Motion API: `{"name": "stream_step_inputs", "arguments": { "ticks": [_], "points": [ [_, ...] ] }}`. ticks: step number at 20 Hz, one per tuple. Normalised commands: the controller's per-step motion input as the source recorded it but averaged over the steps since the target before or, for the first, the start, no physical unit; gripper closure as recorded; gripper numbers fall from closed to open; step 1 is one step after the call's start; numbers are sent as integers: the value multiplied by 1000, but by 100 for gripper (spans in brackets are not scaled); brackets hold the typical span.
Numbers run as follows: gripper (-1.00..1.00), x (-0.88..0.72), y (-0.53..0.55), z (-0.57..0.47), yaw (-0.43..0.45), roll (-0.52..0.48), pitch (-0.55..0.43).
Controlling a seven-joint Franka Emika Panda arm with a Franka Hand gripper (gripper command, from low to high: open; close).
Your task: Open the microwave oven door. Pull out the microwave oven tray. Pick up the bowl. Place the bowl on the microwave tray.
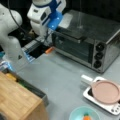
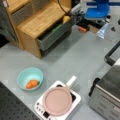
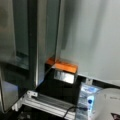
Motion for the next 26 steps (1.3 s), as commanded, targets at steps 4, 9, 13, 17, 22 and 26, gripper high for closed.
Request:
{"name": "stream_step_inputs", "arguments": {
  "ticks": [4,9,13,17,22,26],
  "points": [
    [-100,-60,428,91,-164,78,73],
    [-100,-50,439,33,-178,110,50],
    [-100,-24,295,-35,-171,119,0],
    [-100,-25,242,-84,-186,116,-33],
    [-100,-45,237,-147,-191,109,-63],
    [-100,-61,268,-239,-226,127,-104]
  ]
}}
